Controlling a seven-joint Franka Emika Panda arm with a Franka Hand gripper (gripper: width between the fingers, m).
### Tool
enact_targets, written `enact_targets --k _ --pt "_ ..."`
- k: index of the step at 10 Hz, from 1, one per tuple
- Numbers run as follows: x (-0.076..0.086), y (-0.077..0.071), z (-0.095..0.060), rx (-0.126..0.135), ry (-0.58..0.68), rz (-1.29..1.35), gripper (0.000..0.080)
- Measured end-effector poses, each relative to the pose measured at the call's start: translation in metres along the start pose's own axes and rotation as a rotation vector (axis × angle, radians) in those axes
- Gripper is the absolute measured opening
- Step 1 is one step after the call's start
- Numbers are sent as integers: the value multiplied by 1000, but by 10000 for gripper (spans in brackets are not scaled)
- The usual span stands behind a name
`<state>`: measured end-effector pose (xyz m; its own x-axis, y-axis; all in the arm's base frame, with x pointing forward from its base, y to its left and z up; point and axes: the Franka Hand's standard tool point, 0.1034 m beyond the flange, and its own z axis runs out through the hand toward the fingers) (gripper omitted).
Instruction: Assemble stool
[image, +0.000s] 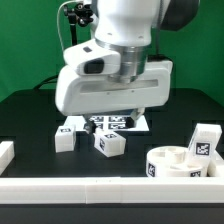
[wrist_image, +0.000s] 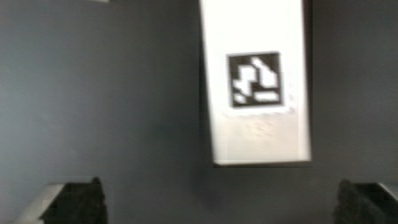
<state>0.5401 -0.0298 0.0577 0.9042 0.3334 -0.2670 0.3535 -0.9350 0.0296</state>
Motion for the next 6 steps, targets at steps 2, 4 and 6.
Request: enact_targets --k 2,4,6 --pt "-4 -9 3 35 -148 -9 649" --pt "-14 -2 17 10 -291 -28 649" --pt "-21 0 25 -45 -401 -7 649"
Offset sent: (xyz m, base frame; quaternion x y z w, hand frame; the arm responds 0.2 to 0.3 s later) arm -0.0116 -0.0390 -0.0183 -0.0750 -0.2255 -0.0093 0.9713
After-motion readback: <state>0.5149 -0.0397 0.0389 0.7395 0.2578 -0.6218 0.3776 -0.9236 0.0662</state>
